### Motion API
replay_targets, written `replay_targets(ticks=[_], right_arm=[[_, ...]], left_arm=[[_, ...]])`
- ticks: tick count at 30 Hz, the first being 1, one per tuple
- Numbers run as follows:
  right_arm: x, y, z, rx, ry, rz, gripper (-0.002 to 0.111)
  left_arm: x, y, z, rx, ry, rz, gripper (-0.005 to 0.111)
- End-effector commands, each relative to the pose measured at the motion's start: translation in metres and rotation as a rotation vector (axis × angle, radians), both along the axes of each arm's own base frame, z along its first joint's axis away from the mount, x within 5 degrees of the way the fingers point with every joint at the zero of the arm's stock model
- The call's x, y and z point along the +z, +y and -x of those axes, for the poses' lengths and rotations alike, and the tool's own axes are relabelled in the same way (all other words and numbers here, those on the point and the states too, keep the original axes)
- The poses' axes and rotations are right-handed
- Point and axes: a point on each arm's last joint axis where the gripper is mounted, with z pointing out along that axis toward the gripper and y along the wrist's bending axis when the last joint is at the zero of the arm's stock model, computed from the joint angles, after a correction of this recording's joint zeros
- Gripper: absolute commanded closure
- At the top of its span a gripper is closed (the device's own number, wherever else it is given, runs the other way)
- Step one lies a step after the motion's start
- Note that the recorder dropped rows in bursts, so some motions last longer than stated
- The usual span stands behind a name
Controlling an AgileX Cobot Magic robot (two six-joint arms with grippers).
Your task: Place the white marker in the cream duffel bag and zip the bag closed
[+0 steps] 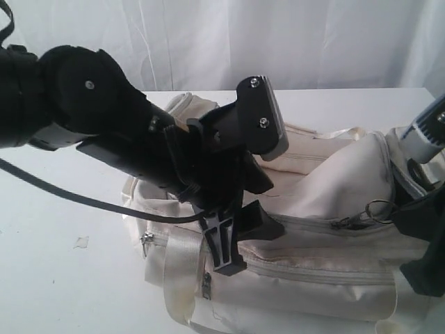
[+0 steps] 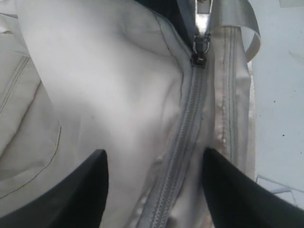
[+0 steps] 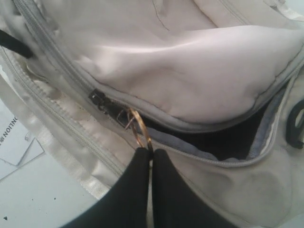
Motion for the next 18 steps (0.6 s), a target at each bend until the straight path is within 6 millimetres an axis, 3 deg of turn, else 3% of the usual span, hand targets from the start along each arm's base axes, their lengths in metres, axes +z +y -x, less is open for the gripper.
replay_targets(ticks=[1, 7, 13, 18], right_arm=[[0.0021, -0.0001, 0.0003, 0.003, -0.021, -0.008, 0.108], [0.0024, 0.0, 0.0, 0.003, -0.024, -0.01, 0.108], [0.0035, 0.0006, -0.0012, 0.002, -0.042, -0.018, 0.108], [0.0035, 0.0006, -0.0012, 0.002, -0.042, -0.018, 0.108]], left_arm=[[-0.0073, -0.0041, 0.0009, -0.008, 0.017, -0.008, 0.045], [-0.0104, -0.0057, -0.0016, 0.005, 0.018, -0.005, 0.05], [-0.01, -0.0057, -0.0024, 0.012, 0.013, -0.001, 0.086], [-0.0106, -0.0056, -0.0012, 0.005, 0.025, -0.006, 0.107]])
